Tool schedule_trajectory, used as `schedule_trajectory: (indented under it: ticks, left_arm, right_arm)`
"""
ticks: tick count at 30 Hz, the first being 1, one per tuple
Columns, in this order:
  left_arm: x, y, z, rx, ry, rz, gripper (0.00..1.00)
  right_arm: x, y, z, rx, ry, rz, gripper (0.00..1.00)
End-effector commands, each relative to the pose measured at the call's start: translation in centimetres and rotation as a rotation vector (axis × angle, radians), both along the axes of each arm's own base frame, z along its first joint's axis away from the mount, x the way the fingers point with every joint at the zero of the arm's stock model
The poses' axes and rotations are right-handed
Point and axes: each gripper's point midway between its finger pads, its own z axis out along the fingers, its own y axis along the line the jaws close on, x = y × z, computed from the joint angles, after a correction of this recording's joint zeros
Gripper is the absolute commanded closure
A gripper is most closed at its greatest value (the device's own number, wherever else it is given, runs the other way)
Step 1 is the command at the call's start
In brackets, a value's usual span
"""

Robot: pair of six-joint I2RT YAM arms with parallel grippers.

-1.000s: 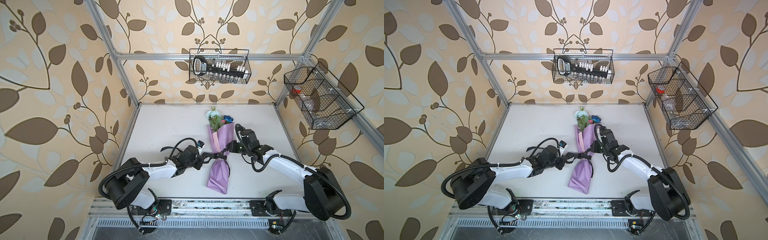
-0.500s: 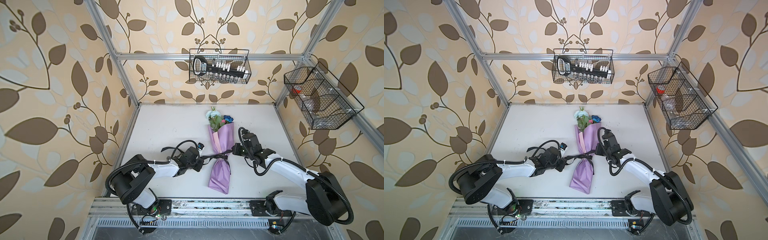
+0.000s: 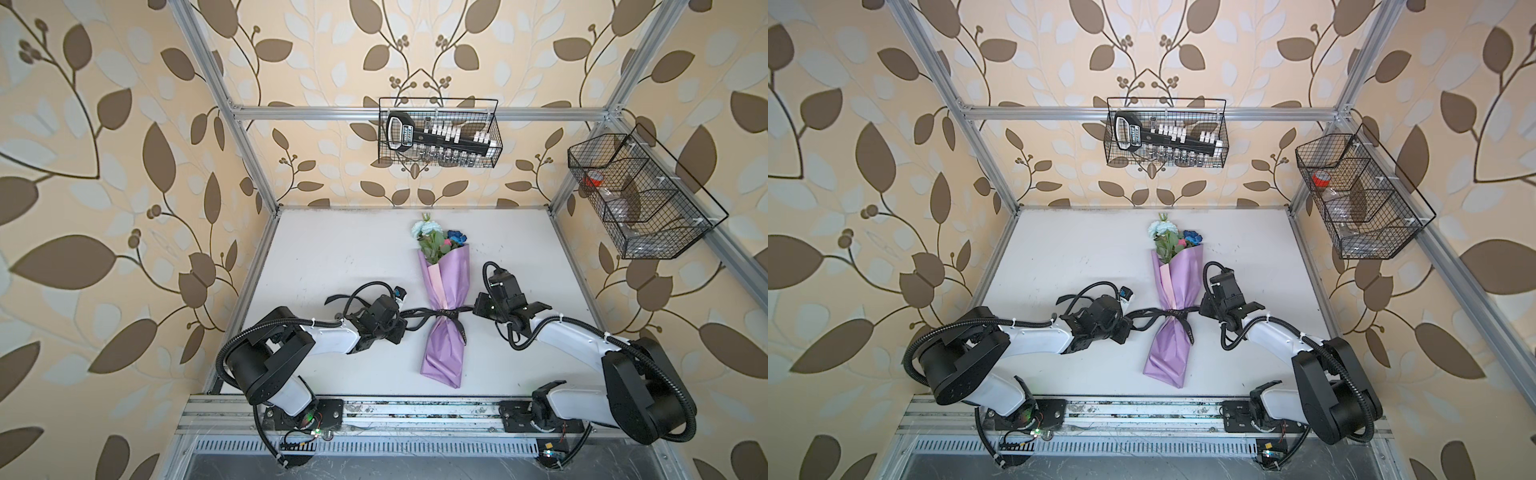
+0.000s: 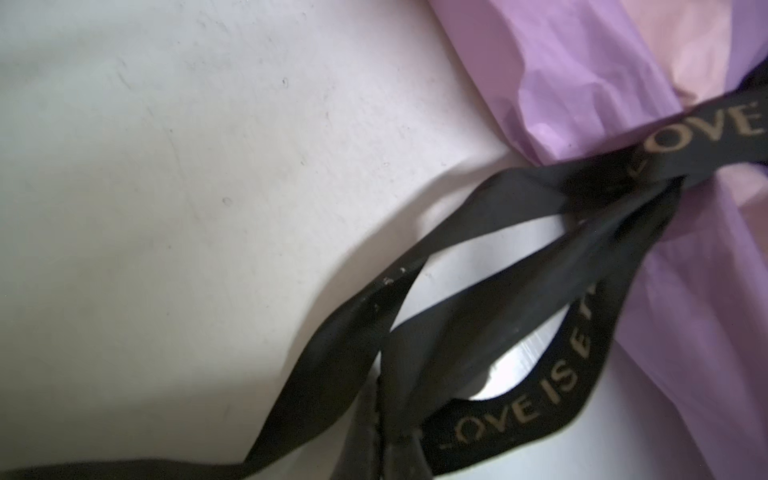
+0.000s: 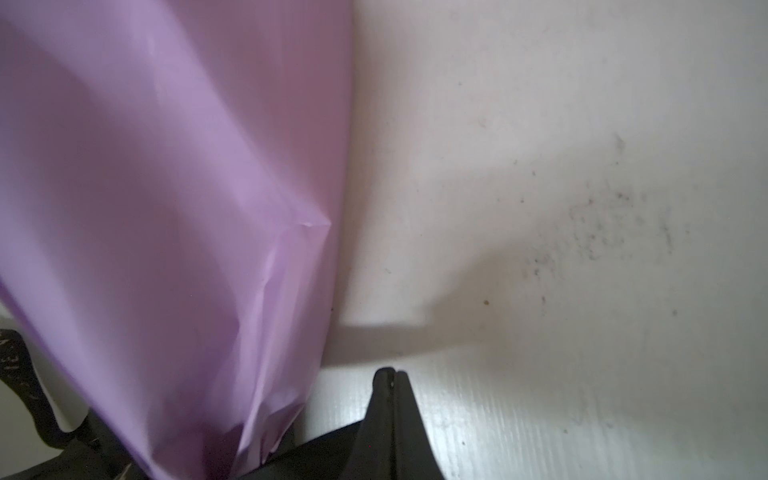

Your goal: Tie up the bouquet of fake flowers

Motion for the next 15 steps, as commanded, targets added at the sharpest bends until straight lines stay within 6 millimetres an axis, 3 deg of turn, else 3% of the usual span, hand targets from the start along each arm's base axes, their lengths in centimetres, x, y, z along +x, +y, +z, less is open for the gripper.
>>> schedule_trajectory:
  ticks: [1, 15]
  left_arm:
    - [0.0, 1.1, -1.0, 0.042, 0.007, 0.057, 1.0]
    - [0.5, 2.2, -1.0, 0.069, -0.014, 0.111, 1.0]
  right_arm:
    - [-0.5, -1.4, -1.2, -0.032, 0.03, -0.049, 1.0]
    - [-0.5, -2.0, -2.1, -0.019, 0.041, -0.07, 1.0]
